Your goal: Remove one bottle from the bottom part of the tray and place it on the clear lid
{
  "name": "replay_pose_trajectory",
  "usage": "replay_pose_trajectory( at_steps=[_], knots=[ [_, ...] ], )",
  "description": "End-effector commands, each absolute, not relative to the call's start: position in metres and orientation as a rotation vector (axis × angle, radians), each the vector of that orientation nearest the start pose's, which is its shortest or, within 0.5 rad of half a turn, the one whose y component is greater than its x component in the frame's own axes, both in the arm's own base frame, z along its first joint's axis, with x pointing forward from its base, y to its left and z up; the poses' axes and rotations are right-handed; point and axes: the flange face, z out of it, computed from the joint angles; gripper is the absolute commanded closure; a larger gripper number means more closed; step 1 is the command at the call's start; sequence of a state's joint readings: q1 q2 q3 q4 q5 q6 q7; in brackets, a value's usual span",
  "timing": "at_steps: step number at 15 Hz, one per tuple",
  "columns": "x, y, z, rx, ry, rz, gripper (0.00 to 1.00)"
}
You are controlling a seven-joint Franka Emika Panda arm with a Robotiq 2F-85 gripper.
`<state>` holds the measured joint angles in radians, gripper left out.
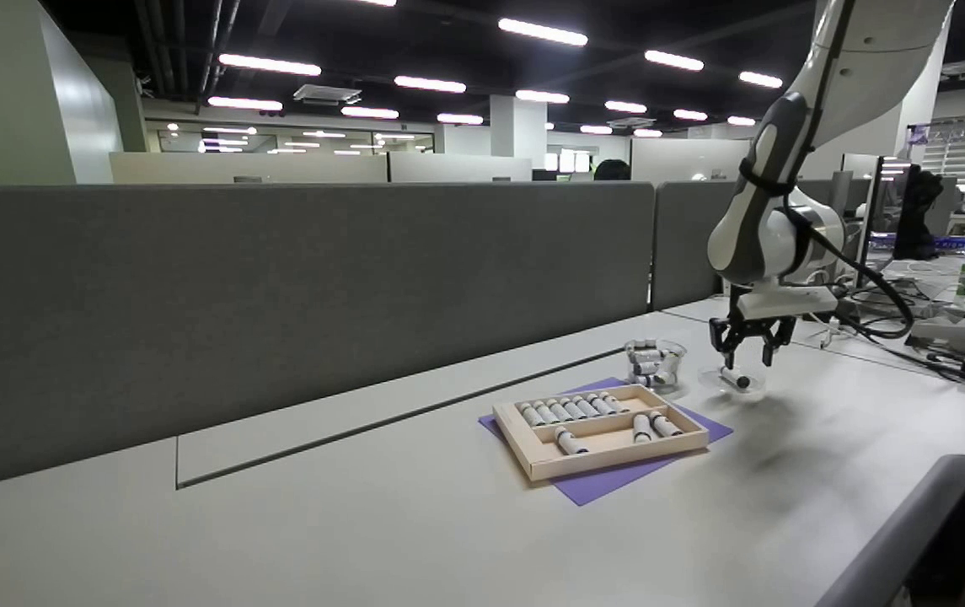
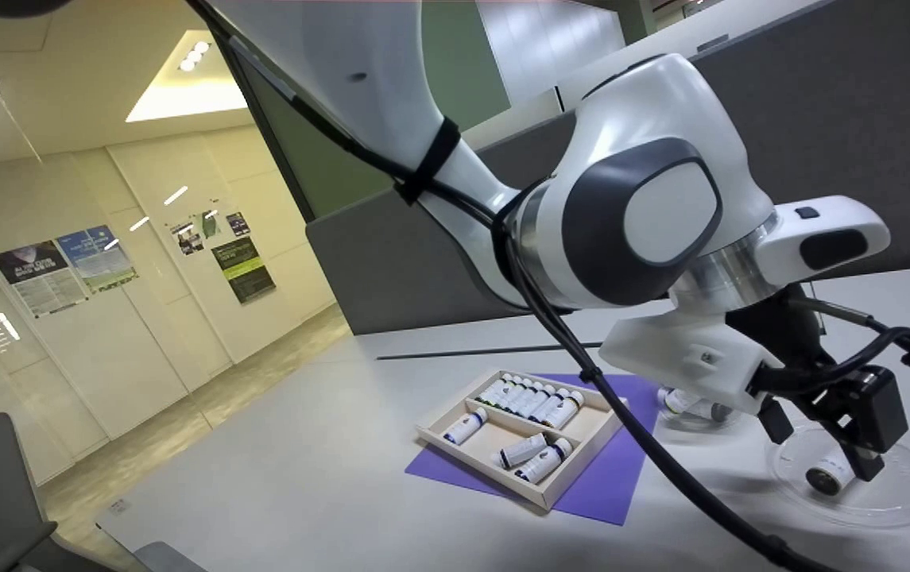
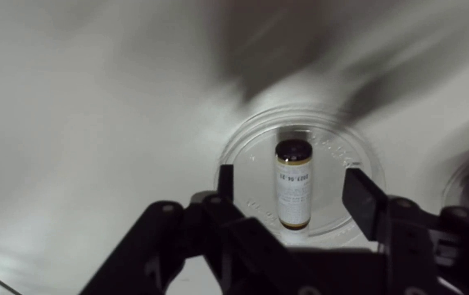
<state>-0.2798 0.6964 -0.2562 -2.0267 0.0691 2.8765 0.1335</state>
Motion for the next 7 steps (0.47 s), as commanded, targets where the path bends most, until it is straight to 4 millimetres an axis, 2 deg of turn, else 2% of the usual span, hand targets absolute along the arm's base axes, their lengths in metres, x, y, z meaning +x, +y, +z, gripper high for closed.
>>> replay_pose_trajectory(
  at_steps=[1,3,4,5,7],
  knots=[
    [0.532,-0.314,0.160,-3.117,1.044,-0.244,0.02],
    [0.534,-0.316,0.174,-3.157,0.986,-0.163,0.00],
    [0.531,-0.314,0.152,-3.136,1.025,-0.221,0.05],
    [0.533,-0.314,0.160,-3.141,1.009,-0.196,0.00],
    [0.535,-0.315,0.170,-3.143,0.994,-0.184,0.00]
  ],
)
